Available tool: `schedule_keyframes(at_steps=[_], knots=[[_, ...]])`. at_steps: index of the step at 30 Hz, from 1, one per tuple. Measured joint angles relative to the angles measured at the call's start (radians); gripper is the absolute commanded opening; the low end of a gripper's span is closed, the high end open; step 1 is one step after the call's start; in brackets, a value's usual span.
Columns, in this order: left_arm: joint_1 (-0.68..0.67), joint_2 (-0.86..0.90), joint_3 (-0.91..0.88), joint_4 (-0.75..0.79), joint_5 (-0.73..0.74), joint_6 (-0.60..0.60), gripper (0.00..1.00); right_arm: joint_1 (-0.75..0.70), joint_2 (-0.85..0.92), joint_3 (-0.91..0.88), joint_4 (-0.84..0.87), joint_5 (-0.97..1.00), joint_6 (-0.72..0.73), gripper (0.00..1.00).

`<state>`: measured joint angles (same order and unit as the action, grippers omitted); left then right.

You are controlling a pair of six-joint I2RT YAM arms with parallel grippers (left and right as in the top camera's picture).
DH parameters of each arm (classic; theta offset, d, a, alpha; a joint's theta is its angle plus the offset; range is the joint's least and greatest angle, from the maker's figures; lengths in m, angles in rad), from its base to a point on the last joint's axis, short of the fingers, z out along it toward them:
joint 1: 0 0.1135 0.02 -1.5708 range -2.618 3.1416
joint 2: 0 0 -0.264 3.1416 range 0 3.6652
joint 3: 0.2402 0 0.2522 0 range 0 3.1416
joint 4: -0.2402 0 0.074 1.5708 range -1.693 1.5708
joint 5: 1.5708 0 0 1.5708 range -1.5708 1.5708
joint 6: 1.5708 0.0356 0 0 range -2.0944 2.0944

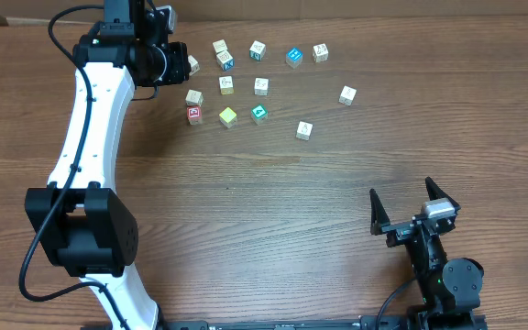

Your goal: Form a horizontal line

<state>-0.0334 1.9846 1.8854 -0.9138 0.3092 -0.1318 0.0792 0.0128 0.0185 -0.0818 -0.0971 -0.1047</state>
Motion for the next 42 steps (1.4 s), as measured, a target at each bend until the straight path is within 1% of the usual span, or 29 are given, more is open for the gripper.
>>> schedule_keyframes(at_steps=[5, 9, 14, 22, 25, 29, 31, 37, 39, 40, 41, 42], knots=[[0.0, 0.001, 0.0, 0.0, 0.0, 0.0, 0.04, 0.0, 0.0, 0.0, 0.0, 0.0, 0.0, 1.0], [0.0, 0.003, 0.0, -0.005, 0.0, 0.0, 0.06, 0.0, 0.0, 0.0, 0.0, 0.0, 0.0, 1.0], [0.0, 0.004, 0.0, -0.017, 0.0, 0.0, 0.11, 0.0, 0.0, 0.0, 0.0, 0.0, 0.0, 1.0], [-0.02, 0.004, 0.0, -0.033, 0.0, 0.0, 0.14, 0.0, 0.0, 0.0, 0.0, 0.0, 0.0, 1.0], [-0.03, 0.004, 0.0, -0.033, 0.0, 0.0, 0.17, 0.0, 0.0, 0.0, 0.0, 0.0, 0.0, 1.0], [-0.039, 0.004, 0.0, -0.033, 0.0, 0.0, 0.25, 0.0, 0.0, 0.0, 0.0, 0.0, 0.0, 1.0], [-0.041, 0.004, 0.0, -0.033, 0.0, 0.0, 0.27, 0.0, 0.0, 0.0, 0.0, 0.0, 0.0, 1.0], [-0.05, 0.004, 0.0, -0.033, 0.0, 0.0, 0.43, 0.0, 0.0, 0.0, 0.0, 0.0, 0.0, 1.0], [-0.052, 0.004, 0.0, -0.033, 0.0, -0.002, 0.54, 0.0, 0.0, 0.0, 0.0, 0.0, 0.0, 1.0], [-0.052, 0.004, 0.0, -0.033, 0.0, 0.0, 0.72, 0.0, 0.0, 0.0, 0.0, 0.0, 0.0, 1.0], [-0.053, 0.004, 0.0, -0.034, 0.0, -0.002, 0.85, 0.0, 0.0, 0.0, 0.0, 0.0, 0.0, 1.0], [-0.054, 0.004, 0.0, -0.034, 0.0, -0.002, 0.95, 0.0, 0.0, 0.0, 0.0, 0.0, 0.0, 1.0]])
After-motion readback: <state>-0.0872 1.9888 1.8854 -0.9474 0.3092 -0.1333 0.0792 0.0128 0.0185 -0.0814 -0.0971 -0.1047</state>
